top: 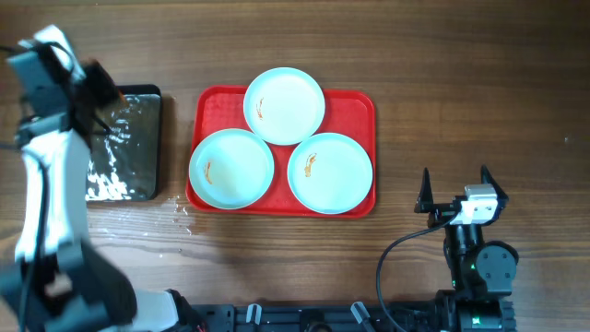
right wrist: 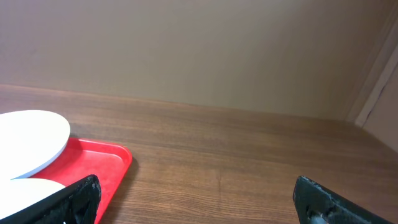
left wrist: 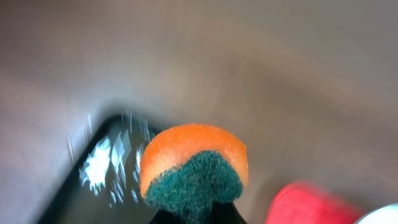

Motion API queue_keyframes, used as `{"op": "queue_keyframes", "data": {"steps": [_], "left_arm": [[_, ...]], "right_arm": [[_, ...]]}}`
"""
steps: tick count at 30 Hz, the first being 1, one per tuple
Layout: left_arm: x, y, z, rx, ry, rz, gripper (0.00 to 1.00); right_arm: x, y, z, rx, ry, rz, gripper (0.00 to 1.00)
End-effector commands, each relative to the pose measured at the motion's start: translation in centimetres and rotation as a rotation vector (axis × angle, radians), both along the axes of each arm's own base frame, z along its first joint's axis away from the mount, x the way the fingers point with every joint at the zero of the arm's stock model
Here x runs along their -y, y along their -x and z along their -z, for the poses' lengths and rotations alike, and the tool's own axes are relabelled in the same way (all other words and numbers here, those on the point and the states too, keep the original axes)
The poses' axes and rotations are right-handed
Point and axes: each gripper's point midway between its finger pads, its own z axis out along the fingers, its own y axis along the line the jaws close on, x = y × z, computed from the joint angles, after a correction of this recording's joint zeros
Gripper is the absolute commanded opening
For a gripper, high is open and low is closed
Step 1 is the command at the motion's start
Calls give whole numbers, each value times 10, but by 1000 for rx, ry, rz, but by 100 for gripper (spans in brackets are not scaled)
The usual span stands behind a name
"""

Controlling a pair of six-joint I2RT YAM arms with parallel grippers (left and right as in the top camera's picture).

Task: Clean dirty plates on tray and stack at the side
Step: 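Lift the sponge with the left gripper out of the black tray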

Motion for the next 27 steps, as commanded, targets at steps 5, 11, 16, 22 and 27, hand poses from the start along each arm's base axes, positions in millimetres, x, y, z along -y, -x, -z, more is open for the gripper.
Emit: {"op": "queue_keyframes", "data": {"steps": [5,11,16,22,27], "left_arm": [[4,-8,-98,317,-115,56,4],[-22,15,34,-128,-205,35,4],[-24,16,8,-123,-290,64,4],[-9,16,-65,104,-306,107,4],[-22,29,34,-163,-188,103,4]], "right_arm": [[4,0,-2,10,9,20,100],[4,0,-2,10,9,20,100],[4,0,-2,10,9,20,100],[4,0,-2,10,9,20,100],[4,0,-2,10,9,20,100]]}}
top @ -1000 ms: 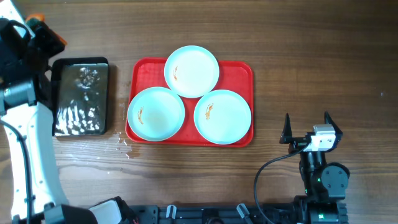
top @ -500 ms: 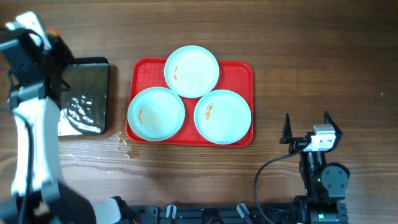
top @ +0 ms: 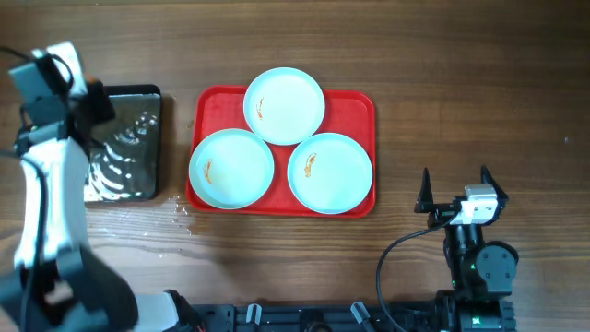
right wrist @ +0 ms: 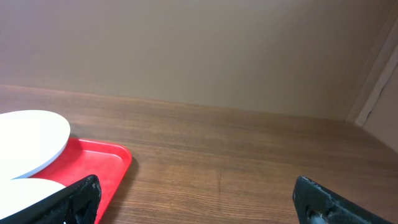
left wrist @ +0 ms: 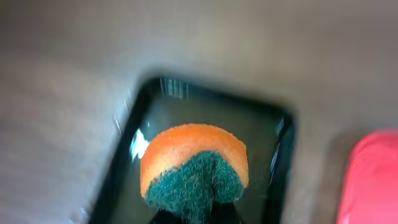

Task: Clean dirty plates on tray and stack at the side
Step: 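Lift the sponge with the left gripper out of the black tray, then move the sponge with the left gripper onto the lower-left plate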

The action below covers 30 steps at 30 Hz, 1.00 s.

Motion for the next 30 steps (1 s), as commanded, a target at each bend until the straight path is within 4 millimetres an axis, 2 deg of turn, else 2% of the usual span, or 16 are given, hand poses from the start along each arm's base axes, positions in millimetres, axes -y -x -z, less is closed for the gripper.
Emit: {"op": "queue_keyframes", "data": {"steps": [1,5,6,8,11,12,14,17,18,20,21,22,24,26,27,30], "left_arm": [[-3,-5,-16,56,-21,13,4],[20,-13,-112,345,-58,115,4],[21,-10,-113,339,-57,113,4],[2,-1,-70,209,-62,31,4],[-8,24,44,-100,58,-20,4],[-6,29,58,-149,80,-21,4],[-3,27,45,-118,74,-12,4],[5,19,-25,58,28,23,4],[29,15,-85,240,37,125,4],[73,24,-144,418,79,298,4],[90,32,-157,450,110,343,4],[100,36,-159,449,160,334,4],[123,42,-144,385,355,261,4],[167,51,-111,206,658,145,4],[180,54,-101,144,719,113,4],[251,79,-51,-158,798,159,4]], "right_arm": [[4,0,-2,10,9,20,100],[4,0,-2,10,9,20,100],[4,0,-2,10,9,20,100],[4,0,-2,10,9,20,100],[4,0,-2,10,9,20,100],[4,0,-2,10,9,20,100],[4,0,-2,10,9,20,100],[4,0,-2,10,9,20,100],[4,0,-2,9,9,20,100],[4,0,-2,10,9,20,100],[4,0,-2,10,9,20,100],[4,0,-2,10,9,20,100],[4,0,-2,10,9,20,100],[4,0,-2,10,9,20,100],[4,0,-2,10,9,20,100],[4,0,-2,10,9,20,100]]}}
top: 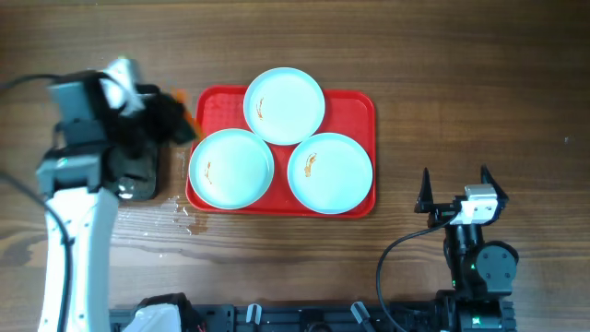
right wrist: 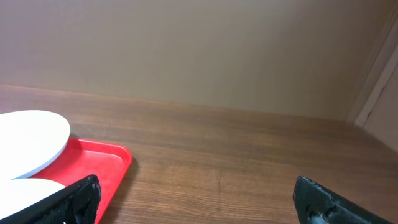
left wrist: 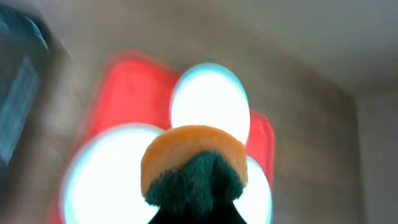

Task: Clean dirty plates on tray and stack at the side
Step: 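Move the sponge with the left gripper onto the lower-left plate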

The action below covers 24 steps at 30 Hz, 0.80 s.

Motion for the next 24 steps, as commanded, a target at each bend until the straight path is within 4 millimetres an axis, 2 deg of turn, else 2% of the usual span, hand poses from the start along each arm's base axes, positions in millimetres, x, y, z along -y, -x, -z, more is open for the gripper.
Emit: {"op": "queue_keyframes", "data": {"steps": [1,2,3,4,5,6,9,10,12,14,16,17,18,19,20,22,23,24], "left_arm": [[72,21,37,-230,103,109,4],[87,25,50,-272,76,149,4],[102,29,77,-328,-26,179,4],[104,29,90,-349,-89,174,4],[103,28,101,-369,-136,149,4],[96,25,125,-424,-229,55,4],[70,17,167,-508,-362,-79,4],[58,13,174,-517,-393,-113,4],[38,6,175,-509,-428,-155,4],[29,0,175,-496,-431,-155,4],[31,-1,179,-500,-429,-131,4],[38,1,182,-514,-404,-107,4],[49,4,186,-533,-371,-76,42],[52,6,188,-538,-371,-65,89],[53,7,188,-541,-372,-63,99],[52,11,188,-556,-374,-59,100],[51,13,189,-561,-383,-44,98],[51,14,189,-566,-389,-38,89]], "right_arm": [[4,0,-2,9,9,20,100],[4,0,-2,9,9,20,100],[4,0,-2,9,9,20,100],[4,0,-2,9,9,20,100],[4,0,-2,9,9,20,100],[4,0,-2,9,9,20,100],[4,0,-2,9,9,20,100],[4,0,-2,9,9,20,100],[4,0,-2,9,9,20,100],[4,0,-2,9,9,20,100],[4,0,-2,9,9,20,100],[4,0,-2,9,9,20,100],[4,0,-2,9,9,20,100],[4,0,-2,9,9,20,100],[4,0,-2,9,9,20,99],[4,0,-2,9,9,20,100],[4,0,-2,9,9,20,100],[4,0,-2,9,9,20,100]]}}
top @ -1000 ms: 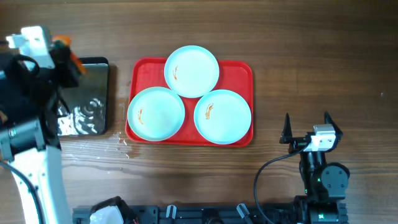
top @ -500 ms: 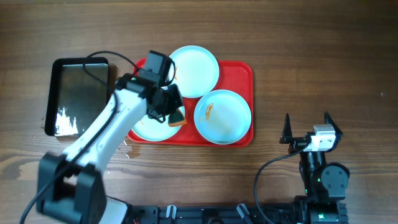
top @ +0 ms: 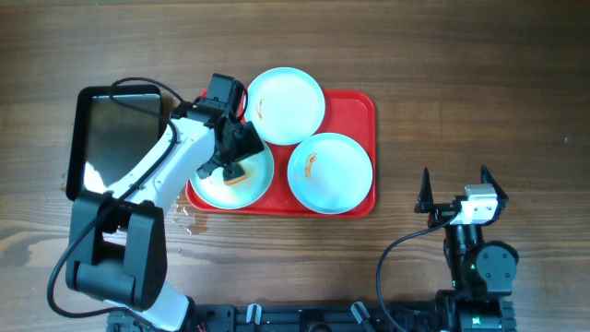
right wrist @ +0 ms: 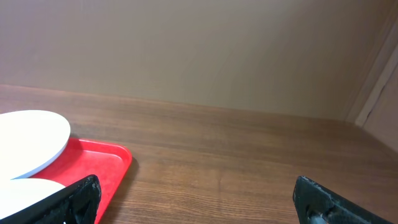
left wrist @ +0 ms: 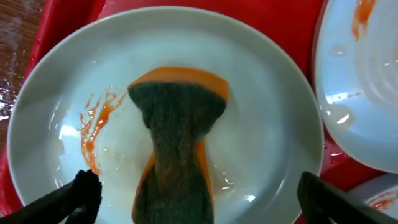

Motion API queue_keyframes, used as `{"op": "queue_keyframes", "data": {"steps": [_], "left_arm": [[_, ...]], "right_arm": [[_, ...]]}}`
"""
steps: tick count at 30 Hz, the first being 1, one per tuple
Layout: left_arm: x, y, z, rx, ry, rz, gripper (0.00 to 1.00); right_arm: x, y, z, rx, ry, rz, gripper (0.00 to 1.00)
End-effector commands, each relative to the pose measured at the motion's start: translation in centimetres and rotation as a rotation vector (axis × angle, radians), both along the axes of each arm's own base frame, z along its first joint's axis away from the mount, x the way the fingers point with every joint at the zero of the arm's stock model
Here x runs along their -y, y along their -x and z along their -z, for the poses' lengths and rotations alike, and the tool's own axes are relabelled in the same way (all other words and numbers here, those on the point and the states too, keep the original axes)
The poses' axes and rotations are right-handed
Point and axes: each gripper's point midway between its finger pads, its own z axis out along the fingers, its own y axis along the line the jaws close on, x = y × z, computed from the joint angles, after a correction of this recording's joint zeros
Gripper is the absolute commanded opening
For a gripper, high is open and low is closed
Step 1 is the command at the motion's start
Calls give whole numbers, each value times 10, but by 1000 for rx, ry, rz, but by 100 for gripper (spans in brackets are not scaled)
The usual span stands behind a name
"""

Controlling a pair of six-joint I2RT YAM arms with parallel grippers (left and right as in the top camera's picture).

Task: Clean dirty plates on tray and stack at the side
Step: 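Move the sponge with the left gripper onto the lower-left plate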

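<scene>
Three pale blue plates with orange-red sauce smears sit on the red tray [top: 364,106]: a front-left plate [top: 205,183], a back plate [top: 285,105] and a right plate [top: 330,172]. The orange and green sponge [left wrist: 177,143] lies flat on the front-left plate [left wrist: 267,124], beside a sauce smear [left wrist: 96,118]. My left gripper [left wrist: 202,196] is low over that plate and open, its fingertips [left wrist: 84,193] wide apart on either side of the sponge. My right gripper [right wrist: 196,199] stands open over bare table, right of the tray [right wrist: 99,162].
A black tray of water [top: 115,138] lies left of the red tray. Water drops [top: 180,217] spot the wood near the red tray's front-left corner. The right arm's base [top: 475,263] sits at the front right.
My left gripper was shut on the sponge above the red tray's left edge. Now it is down over the front-left plate and open, and the sponge lies on the plate. The right arm is unchanged.
My left gripper held the sponge at the far left by the splashing black water tray, then over that tray. It then had the sponge at the red tray's left edge. Now the sponge rests on the front-left plate, let go. The right arm never moved.
</scene>
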Motion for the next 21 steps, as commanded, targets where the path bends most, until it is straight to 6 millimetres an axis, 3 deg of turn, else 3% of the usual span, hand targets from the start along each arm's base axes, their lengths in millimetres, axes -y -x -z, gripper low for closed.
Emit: {"op": "queue_keyframes", "data": {"steps": [1,5,6,9,12,14,15,16,19,21], "left_arm": [[1,8,5,-40,0,33,79],[-1,24,10,-100,-2,35,78],[-4,24,14,-96,-18,33,69],[-11,21,32,-43,-50,27,58],[-10,15,35,-10,-42,25,42],[-9,14,35,-9,-38,26,40],[-9,14,35,-10,-37,26,27],[-8,15,36,-12,-34,26,6],[-7,18,36,-25,-25,29,4],[5,21,23,-24,46,41,4]], "right_arm": [[4,0,-2,9,9,20,100],[4,0,-2,9,9,20,100],[4,0,-2,9,9,20,100],[4,0,-2,9,9,20,100],[4,0,-2,9,9,20,100],[4,0,-2,9,9,20,100],[4,0,-2,9,9,20,100],[4,0,-2,9,9,20,100],[4,0,-2,9,9,20,100],[4,0,-2,9,9,20,100]]}}
